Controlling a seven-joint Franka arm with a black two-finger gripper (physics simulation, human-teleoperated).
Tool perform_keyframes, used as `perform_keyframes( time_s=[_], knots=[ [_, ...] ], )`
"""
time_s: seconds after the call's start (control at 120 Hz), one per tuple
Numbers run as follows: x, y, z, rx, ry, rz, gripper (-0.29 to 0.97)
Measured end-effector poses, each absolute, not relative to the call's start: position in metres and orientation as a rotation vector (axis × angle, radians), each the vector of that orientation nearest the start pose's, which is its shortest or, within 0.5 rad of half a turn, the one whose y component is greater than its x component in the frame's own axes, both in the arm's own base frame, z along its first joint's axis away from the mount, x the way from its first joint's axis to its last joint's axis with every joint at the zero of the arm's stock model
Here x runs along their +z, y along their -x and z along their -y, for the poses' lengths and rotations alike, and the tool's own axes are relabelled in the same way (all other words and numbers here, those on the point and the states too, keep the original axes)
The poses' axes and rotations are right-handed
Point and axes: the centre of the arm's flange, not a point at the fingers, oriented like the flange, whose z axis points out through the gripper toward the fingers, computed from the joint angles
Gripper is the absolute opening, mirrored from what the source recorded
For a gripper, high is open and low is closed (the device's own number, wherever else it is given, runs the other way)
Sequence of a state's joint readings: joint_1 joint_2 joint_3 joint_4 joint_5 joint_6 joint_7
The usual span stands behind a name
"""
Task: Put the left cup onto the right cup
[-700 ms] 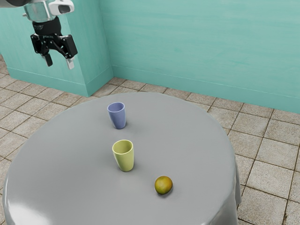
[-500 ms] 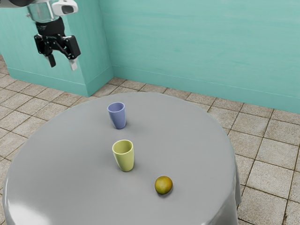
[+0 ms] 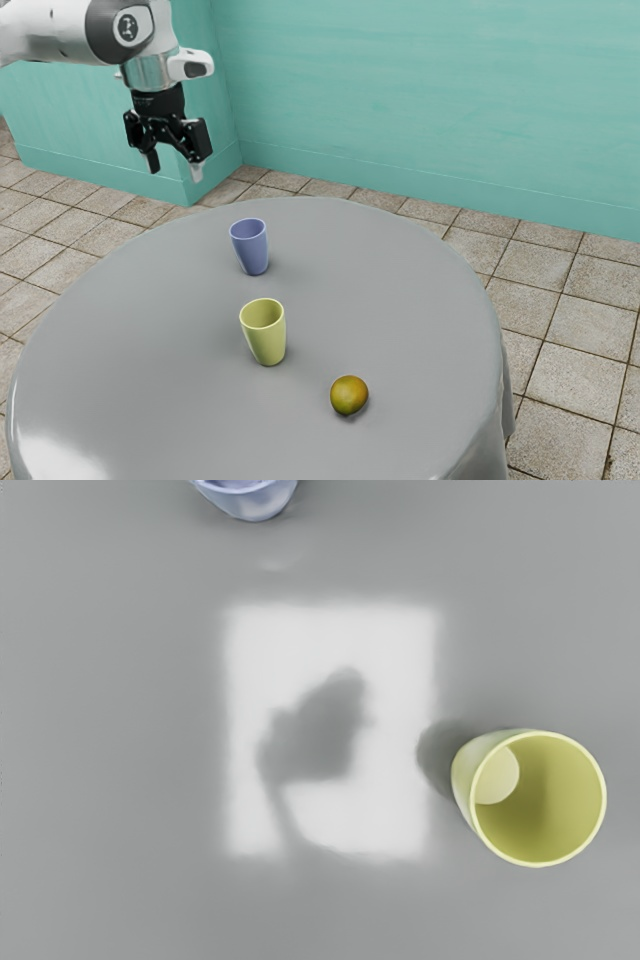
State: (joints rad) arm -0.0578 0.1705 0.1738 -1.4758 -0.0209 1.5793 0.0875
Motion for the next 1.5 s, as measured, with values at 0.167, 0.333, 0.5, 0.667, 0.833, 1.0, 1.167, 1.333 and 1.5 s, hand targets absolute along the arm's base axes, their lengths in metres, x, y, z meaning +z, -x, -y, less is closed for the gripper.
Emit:
perform_keyframes(
  time_s=[0.167,0.333,0.5,0.667,0.833,1.0,1.167,1.333,1.5],
  knots=[
    [0.534,-0.625,-0.066,0.129,3.125,0.041,0.65],
    [0.51,-0.643,-0.068,0.121,3.114,0.024,0.65],
    [0.492,-0.659,-0.087,0.063,3.107,-0.06,0.65],
    [0.477,-0.674,-0.099,0.028,3.095,-0.229,0.65],
    [0.465,-0.699,-0.101,-0.01,3.064,-0.395,0.65],
    [0.454,-0.72,-0.1,-0.041,3.039,-0.523,0.65],
    [0.433,-0.741,-0.09,-0.046,3.02,-0.644,0.65],
    [0.411,-0.747,-0.086,-0.025,3.028,-0.717,0.65],
    [0.389,-0.751,-0.084,-0.001,3.029,-0.771,0.65]
  ],
)
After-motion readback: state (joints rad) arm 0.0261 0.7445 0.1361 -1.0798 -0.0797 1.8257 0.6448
